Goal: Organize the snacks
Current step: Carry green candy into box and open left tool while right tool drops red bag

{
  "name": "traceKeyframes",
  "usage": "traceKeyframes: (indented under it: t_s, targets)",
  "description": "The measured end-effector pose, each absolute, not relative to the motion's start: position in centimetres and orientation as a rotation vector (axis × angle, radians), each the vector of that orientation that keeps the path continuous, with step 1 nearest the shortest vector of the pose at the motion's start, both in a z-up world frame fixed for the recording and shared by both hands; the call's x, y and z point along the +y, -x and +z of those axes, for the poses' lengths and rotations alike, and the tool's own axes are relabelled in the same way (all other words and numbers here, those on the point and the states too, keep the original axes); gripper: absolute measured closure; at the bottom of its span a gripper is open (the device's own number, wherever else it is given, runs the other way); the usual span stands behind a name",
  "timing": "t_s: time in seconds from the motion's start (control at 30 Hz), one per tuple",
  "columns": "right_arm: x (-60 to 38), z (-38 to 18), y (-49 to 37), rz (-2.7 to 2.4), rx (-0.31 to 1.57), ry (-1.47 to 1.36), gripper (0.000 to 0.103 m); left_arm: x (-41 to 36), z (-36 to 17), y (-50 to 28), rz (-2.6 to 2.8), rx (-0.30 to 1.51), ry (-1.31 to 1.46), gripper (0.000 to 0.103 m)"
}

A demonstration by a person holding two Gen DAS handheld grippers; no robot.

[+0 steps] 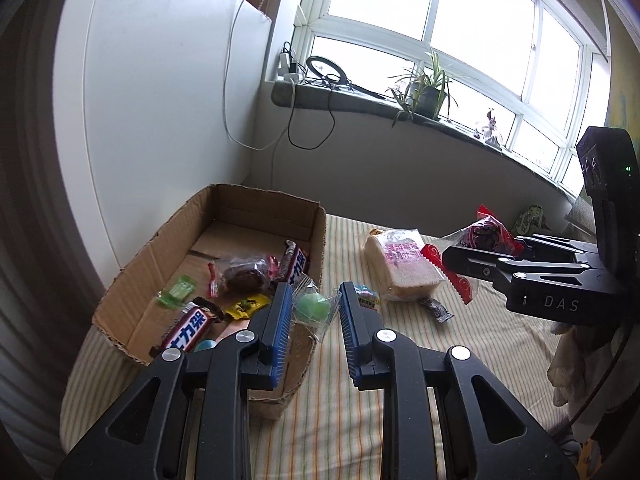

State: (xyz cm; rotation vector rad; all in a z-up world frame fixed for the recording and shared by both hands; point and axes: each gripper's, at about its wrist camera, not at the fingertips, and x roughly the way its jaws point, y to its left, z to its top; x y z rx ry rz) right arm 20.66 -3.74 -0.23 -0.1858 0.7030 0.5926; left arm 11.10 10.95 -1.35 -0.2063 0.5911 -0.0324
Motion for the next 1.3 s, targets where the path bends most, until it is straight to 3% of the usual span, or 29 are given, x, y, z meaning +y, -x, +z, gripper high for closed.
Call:
traceKeyframes:
  t_s: [1.3]
  targets:
    - [9.7, -3.9, -26.1, 0.766, 0.771, 0.240, 0.046, 18.5, -4.4, -14.3, 0.077, 0.627, 0.256, 0.080]
